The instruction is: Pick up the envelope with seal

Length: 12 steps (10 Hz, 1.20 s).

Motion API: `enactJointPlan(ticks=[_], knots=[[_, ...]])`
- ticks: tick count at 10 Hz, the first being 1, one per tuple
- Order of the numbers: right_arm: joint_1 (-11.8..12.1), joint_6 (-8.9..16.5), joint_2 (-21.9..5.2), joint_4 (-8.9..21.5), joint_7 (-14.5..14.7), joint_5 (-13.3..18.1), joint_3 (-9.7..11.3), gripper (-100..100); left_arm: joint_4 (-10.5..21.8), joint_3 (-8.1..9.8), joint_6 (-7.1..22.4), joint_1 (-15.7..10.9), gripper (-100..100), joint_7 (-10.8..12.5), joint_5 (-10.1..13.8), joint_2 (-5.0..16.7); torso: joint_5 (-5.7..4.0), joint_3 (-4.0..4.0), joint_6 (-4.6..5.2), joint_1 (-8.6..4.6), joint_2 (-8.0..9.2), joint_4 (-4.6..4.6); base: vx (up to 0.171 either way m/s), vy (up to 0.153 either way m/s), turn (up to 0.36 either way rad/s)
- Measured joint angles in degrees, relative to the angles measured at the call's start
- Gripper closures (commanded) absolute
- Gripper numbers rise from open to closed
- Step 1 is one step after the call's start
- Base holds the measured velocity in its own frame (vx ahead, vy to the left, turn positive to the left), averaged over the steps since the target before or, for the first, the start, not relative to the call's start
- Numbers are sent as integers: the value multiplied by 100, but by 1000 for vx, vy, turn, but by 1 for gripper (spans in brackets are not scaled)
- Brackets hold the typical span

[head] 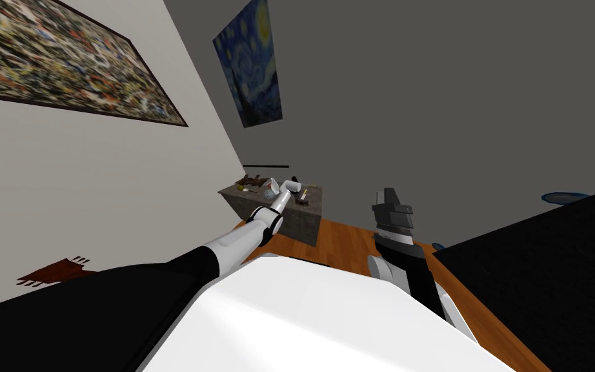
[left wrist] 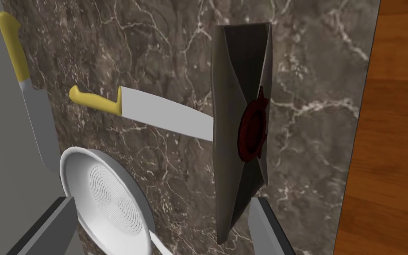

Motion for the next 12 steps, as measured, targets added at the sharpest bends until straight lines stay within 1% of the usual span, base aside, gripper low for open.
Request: enactJointPlan(ticks=[1,2,3,5,6,8,9,10,11,12], knots=[[0,0,0,0,0,0,0,0,183,46,152,-146,-100,10,26,4,0,-1,0,2,-4,1,55,-7,-3],[0,0,0,0,0,0,0,0,285,70,361,-205,-100,22,38,12,1,1,-1,3,3,0,15,-5,3],[0,0,0,0,0,0,0,0,473,82,436,-278,-100,26,44,7,1,8,0,4,14,3,42,-9,-7],[0,0,0,0,0,0,0,0,710,124,709,-385,-100,57,53,-12,1,5,0,3,9,2,61,-6,-4],[0,0,0,0,0,0,0,0,898,168,841,-529,-100,62,73,-14,0,2,0,3,1,2,69,-2,-5],[0,0,0,0,0,0,0,0,1280,229,1056,-707,-100,72,96,-21,0,-1,0,0,-2,0,64,-14,-4],[0,0,0,0,0,0,0,0,1412,248,1183,-763,-100,90,101,-26,0,2,-1,2,3,0,57,-4,-6],[0,0,0,0,0,0,0,0,1659,292,1309,-920,-100,101,119,-30,0,2,0,3,3,2,54,3,-5],[0,0,0,0,0,0,0,0,1820,316,1401,-994,-100,104,131,-28,1,3,-1,6,5,1,62,3,-8],[0,0,0,0,0,0,0,0,1946,340,1532,-1012,-100,119,132,-42,2,2,-1,8,3,1,89,1,-11]])
